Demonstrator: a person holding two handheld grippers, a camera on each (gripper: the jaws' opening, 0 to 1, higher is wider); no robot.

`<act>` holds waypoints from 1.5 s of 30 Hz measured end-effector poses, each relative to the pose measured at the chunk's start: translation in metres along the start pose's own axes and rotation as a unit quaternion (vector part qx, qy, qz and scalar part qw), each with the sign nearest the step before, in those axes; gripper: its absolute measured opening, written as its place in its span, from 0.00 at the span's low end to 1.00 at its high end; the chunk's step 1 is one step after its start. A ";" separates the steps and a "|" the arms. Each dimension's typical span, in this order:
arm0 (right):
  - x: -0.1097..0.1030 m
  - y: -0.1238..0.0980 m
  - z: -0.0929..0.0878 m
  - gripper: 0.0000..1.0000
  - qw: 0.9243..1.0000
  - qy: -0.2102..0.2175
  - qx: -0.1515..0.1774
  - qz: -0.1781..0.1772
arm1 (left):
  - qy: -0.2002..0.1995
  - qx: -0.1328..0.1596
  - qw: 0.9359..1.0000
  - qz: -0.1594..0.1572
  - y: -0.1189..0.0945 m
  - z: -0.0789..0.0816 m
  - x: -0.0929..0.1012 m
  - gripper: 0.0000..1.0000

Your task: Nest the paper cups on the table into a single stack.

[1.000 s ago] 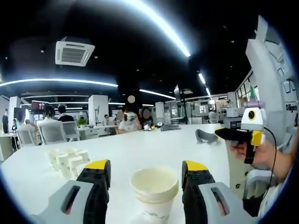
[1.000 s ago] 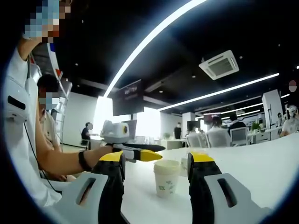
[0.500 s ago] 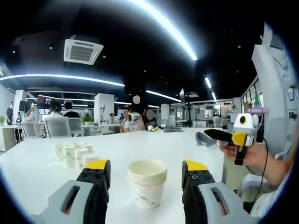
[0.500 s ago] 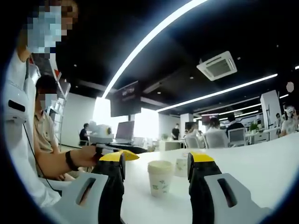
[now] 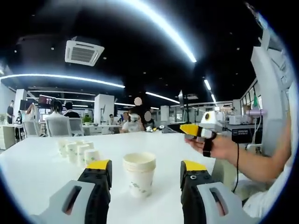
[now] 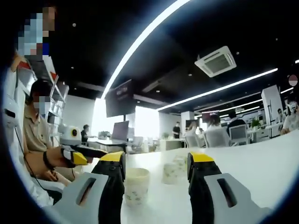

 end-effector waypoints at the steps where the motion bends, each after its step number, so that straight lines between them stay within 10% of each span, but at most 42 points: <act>1: 0.004 0.003 0.000 0.56 1.000 -0.001 -0.001 -0.001 | 0.003 0.002 1.000 -0.002 -0.001 0.000 0.002 0.62; 24: 0.097 0.159 -0.032 0.57 0.991 -0.032 -0.127 0.017 | 0.010 0.036 0.999 0.019 -0.032 0.019 -0.004 0.57; 45: 0.152 0.282 -0.074 0.58 0.968 -0.036 -0.241 -0.052 | -0.008 0.029 0.999 0.017 -0.028 0.015 -0.011 0.56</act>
Point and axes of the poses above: the point that each gripper's makers call its tool centre point, and the gripper's own axes: y roughly forward along the fingers, x roughly to its right, z roughly out of its top, the point moved 4 cm from there along -y, roughly backward along the fingers, and after that the axes turned 15 degrees about -x, right-handed, at the moved point
